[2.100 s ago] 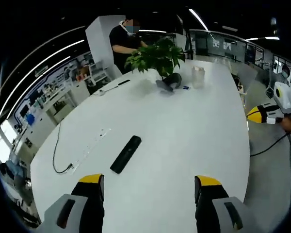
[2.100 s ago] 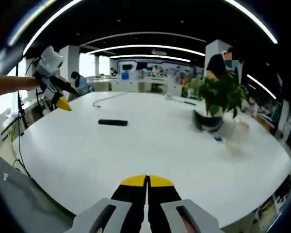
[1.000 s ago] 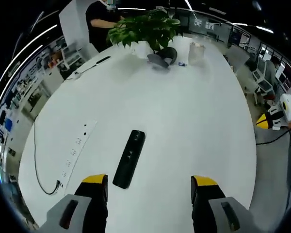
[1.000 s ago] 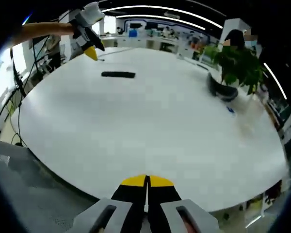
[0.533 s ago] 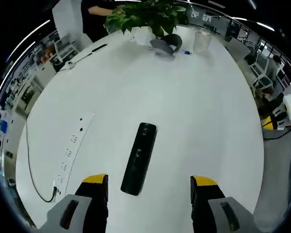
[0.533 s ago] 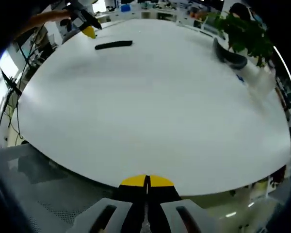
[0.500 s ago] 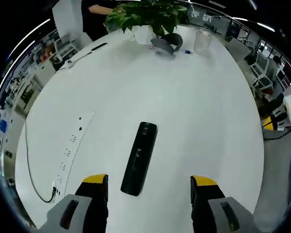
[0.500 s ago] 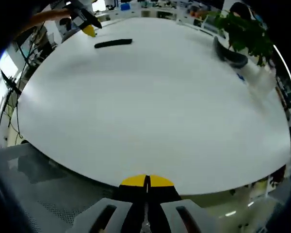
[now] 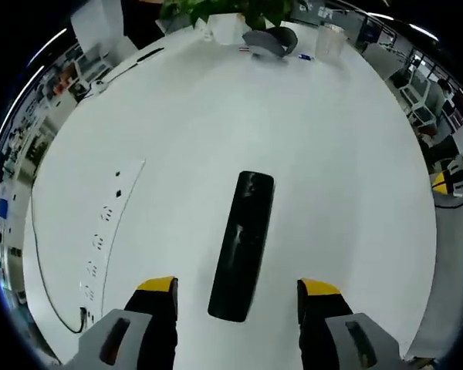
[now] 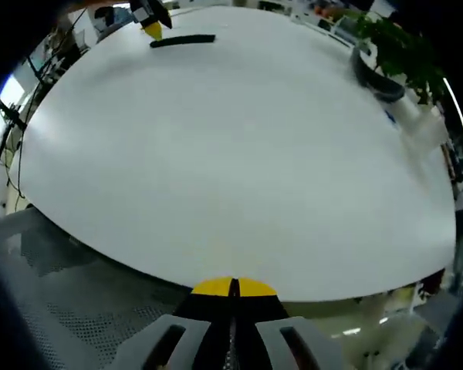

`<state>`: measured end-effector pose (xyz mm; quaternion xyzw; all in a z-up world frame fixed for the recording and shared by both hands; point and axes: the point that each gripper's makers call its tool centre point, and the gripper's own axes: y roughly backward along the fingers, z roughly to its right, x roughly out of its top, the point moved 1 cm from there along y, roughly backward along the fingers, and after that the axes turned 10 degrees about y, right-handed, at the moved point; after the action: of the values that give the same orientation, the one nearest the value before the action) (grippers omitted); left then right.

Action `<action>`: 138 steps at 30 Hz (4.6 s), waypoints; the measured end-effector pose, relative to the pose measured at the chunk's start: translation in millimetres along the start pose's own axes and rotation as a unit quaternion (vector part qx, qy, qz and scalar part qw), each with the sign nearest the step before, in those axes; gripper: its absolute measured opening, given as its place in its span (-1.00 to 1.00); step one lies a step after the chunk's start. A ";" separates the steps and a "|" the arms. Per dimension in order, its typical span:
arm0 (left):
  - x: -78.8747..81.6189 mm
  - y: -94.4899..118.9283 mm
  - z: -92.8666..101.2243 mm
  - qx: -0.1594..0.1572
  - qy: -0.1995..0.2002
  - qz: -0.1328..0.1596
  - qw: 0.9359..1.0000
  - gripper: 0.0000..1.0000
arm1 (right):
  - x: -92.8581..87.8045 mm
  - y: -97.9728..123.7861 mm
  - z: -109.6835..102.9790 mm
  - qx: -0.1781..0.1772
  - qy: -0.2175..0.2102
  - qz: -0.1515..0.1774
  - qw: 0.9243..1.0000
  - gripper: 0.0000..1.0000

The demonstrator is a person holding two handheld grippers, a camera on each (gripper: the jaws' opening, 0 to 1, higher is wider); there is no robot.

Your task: Press the specified remote control buttons in sequence, fully releasing each button before pressing the next.

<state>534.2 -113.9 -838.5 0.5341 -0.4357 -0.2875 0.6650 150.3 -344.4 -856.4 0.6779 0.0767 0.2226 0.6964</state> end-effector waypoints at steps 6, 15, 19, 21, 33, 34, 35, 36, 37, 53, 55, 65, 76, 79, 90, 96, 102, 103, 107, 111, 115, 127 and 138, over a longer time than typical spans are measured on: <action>-8.1 -8.5 -4.5 0.003 -0.003 -0.025 1.000 0.07 | 0.6 0.2 -0.5 0.004 -0.002 0.001 1.000 -1.00; -14.1 -16.5 -0.3 0.004 -0.019 -0.047 0.999 -0.13 | 1.3 1.0 -1.8 0.006 0.003 0.004 1.000 -1.00; -8.6 -16.6 -2.9 -0.001 0.000 -0.038 0.999 -0.37 | 0.7 0.9 -2.1 0.008 0.001 0.002 1.000 -1.00; -8.2 -16.9 -4.9 0.001 0.004 -0.040 0.999 -0.45 | 1.1 0.9 -2.5 0.009 0.002 0.003 1.000 -1.00; -11.2 -15.0 -3.2 0.004 0.002 -0.020 1.000 -0.52 | 3.2 1.7 -4.7 0.013 0.006 0.009 1.000 -1.00; -11.2 -14.9 -3.2 0.004 0.004 -0.019 1.000 -0.52 | 3.3 1.8 -4.9 0.013 0.007 0.009 1.000 -1.00; -11.6 -14.3 -1.3 0.005 0.005 -0.015 1.000 -0.53 | 4.1 2.4 -5.6 0.013 0.012 0.012 1.000 -1.00; -11.5 -14.2 -0.8 0.004 0.003 -0.013 1.000 -0.54 | 4.5 2.5 -5.5 0.013 0.013 0.014 1.000 -1.00; -11.4 -14.4 0.0 0.004 0.001 -0.011 1.000 -0.54 | 5.1 3.0 -5.0 0.012 0.011 0.017 1.000 -1.00; -11.0 -13.4 6.8 0.022 -0.007 -0.047 0.999 -0.56 | 8.9 8.6 -3.4 0.008 0.007 0.038 0.999 -1.00; -11.9 -14.0 9.3 0.026 -0.001 -0.056 0.998 -0.56 | 9.2 9.6 -2.9 0.006 0.006 0.039 0.999 -1.00; -18.0 -11.5 22.0 0.030 0.011 -0.064 0.997 -0.56 | 10.7 10.4 -0.2 -0.001 0.000 0.045 0.999 -1.00; -25.9 -10.4 44.1 0.030 0.004 -0.070 0.997 -0.55 | 11.8 10.1 0.5 -0.004 0.005 0.046 0.999 -1.00; -27.8 -10.8 49.0 0.029 -0.001 -0.071 0.997 -0.55 | 12.0 10.1 0.0 -0.004 0.008 0.046 0.999 -1.00; -34.7 -11.4 68.0 0.033 -0.020 -0.087 0.995 -0.55 | 13.0 10.4 0.7 -0.006 0.009 0.049 0.999 -1.00; -38.6 -10.3 73.4 0.033 -0.004 -0.082 0.996 -0.55 | 13.1 11.0 1.9 -0.006 0.006 0.051 0.999 -1.00; -40.9 -12.8 77.8 0.034 -0.008 -0.083 0.996 -0.55 | 14.8 12.3 2.5 -0.008 0.007 0.056 0.998 -1.00; -42.0 -12.8 79.5 0.034 -0.010 -0.085 0.996 -0.55 | 15.1 12.5 2.8 -0.010 0.007 0.058 0.998 -1.00; -45.3 -13.0 84.7 0.032 -0.018 -0.089 0.995 -0.55 | 15.0 12.7 1.4 -0.008 0.009 0.057 0.998 -1.00; -48.5 -12.9 91.6 0.033 -0.019 -0.095 0.995 -0.55 | 16.8 14.2 2.1 -0.009 0.009 0.064 0.998 -1.00; -51.6 -12.4 98.7 0.033 -0.028 -0.100 0.994 -0.55 | 19.4 16.4 3.7 -0.013 0.010 0.076 0.997 -1.00; -62.3 -12.5 117.7 0.031 -0.038 -0.099 0.994 -0.55 | 22.9 18.5 5.0 -0.018 0.014 0.090 0.996 -1.00; -69.0 -10.9 134.7 0.033 -0.042 -0.109 0.993 -0.55 | 25.1 20.8 7.6 -0.026 0.015 0.099 0.995 -1.00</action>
<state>384.3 -120.2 -861.1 0.5875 -0.4119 -0.3657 0.5928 171.5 -341.3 -830.7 0.6604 0.0134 0.3027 0.6871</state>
